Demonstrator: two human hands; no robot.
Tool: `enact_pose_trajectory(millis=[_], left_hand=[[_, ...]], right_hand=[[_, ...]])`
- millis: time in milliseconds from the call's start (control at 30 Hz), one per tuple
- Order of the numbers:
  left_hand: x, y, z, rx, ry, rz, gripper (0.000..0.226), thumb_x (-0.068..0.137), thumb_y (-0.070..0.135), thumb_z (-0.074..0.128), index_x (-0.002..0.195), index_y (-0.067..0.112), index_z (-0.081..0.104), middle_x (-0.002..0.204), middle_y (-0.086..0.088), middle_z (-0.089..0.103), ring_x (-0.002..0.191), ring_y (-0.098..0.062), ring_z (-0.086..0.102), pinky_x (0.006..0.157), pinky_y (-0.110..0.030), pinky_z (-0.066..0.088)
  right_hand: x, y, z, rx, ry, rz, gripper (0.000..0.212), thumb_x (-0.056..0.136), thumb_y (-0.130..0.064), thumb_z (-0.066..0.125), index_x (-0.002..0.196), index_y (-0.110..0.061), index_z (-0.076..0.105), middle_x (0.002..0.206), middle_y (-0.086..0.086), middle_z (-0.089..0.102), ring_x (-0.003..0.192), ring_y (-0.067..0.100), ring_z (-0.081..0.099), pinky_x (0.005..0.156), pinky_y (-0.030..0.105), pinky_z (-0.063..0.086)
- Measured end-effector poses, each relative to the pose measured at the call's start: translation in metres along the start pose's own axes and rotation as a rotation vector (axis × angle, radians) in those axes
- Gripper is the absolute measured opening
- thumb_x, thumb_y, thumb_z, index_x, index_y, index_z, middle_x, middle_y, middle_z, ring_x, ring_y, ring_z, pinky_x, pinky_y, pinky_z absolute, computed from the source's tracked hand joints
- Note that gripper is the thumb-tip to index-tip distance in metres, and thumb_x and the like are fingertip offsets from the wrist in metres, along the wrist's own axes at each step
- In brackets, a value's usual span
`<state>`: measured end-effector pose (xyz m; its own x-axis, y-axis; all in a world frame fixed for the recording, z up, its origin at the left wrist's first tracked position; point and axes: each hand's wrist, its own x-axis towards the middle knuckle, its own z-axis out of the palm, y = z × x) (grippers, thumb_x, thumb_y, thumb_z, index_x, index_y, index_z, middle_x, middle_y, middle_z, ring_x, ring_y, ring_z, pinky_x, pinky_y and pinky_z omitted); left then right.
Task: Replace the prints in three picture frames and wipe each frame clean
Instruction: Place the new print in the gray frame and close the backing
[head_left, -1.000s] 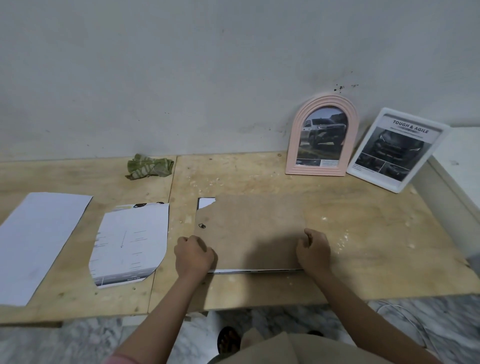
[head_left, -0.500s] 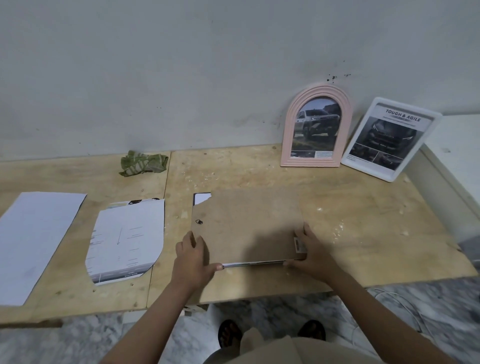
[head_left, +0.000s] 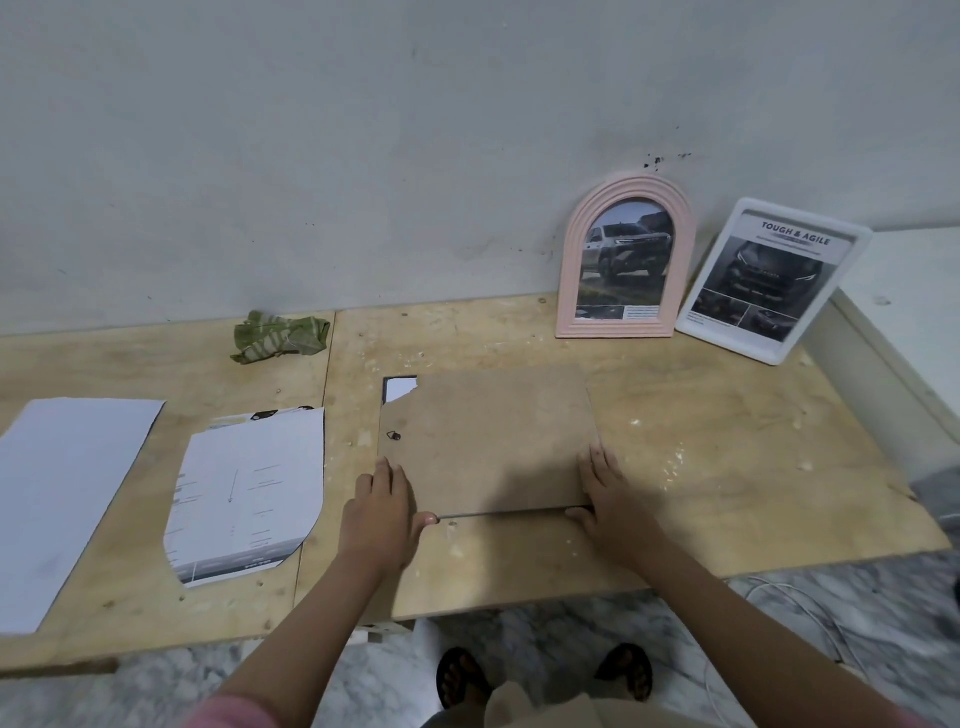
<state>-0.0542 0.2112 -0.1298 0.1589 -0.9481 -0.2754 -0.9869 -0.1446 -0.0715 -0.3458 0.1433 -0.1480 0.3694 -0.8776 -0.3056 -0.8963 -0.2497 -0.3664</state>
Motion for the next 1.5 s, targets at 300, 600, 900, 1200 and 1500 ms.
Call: enact_pose_trajectory(millis=[300,600,900,1200,1500], left_hand=[[-0.005,-0.015,0.028,-0.046,0.032,0.051,0.077,0.098,0.050,0.003,0.127,0.005,0.058,0.135,-0.011,0.055,0.122,-0.026,0.056,0.084,-0.057,0.049],[0.005,-0.024,0.033,-0.035,0.078,0.129,0.079,0.099,0.048,0.004,0.118,0.001,0.065,0.125,-0.016,0.062,0.110,-0.030,0.064,0.076,-0.045,0.056],[0.009,-0.030,0.024,-0.049,0.099,0.203,0.073,0.090,0.058,0.030,0.111,-0.001,0.067,0.119,-0.020,0.064,0.108,-0.033,0.064,0.083,-0.046,0.053],[0.052,0.003,-0.008,-0.220,0.280,0.015,0.054,0.079,0.061,0.042,0.095,0.013,0.057,0.106,-0.009,0.058,0.095,-0.031,0.058,0.086,-0.046,0.044],[0.104,0.046,-0.019,-0.320,0.123,0.095,0.084,0.087,0.067,0.027,0.152,0.017,0.009,0.161,-0.001,-0.005,0.148,-0.018,-0.003,0.115,-0.052,0.008]], right_hand=[[-0.002,0.001,0.020,-0.148,0.061,0.078,0.119,0.056,-0.079,-0.032,0.148,-0.007,-0.010,0.154,0.008,-0.021,0.136,0.016,-0.026,0.115,0.049,0.003],[0.027,-0.037,0.019,-0.170,0.094,-0.024,0.086,0.078,-0.064,-0.005,0.151,-0.019,0.007,0.159,0.010,-0.002,0.146,0.027,-0.004,0.113,0.054,0.009],[0.037,-0.043,0.030,-0.144,0.214,0.007,0.062,0.089,-0.052,0.029,0.144,-0.023,0.032,0.153,0.009,0.028,0.141,0.030,0.026,0.107,0.056,0.027],[0.078,-0.028,-0.008,0.104,0.426,-0.003,0.043,0.067,-0.025,0.044,0.099,-0.004,0.066,0.102,0.019,0.061,0.088,0.039,0.059,0.077,0.041,0.051],[0.130,-0.006,-0.030,-0.063,0.236,0.085,0.074,0.086,-0.047,0.011,0.147,-0.009,0.024,0.157,0.010,0.017,0.145,0.025,0.016,0.111,0.045,0.018]])
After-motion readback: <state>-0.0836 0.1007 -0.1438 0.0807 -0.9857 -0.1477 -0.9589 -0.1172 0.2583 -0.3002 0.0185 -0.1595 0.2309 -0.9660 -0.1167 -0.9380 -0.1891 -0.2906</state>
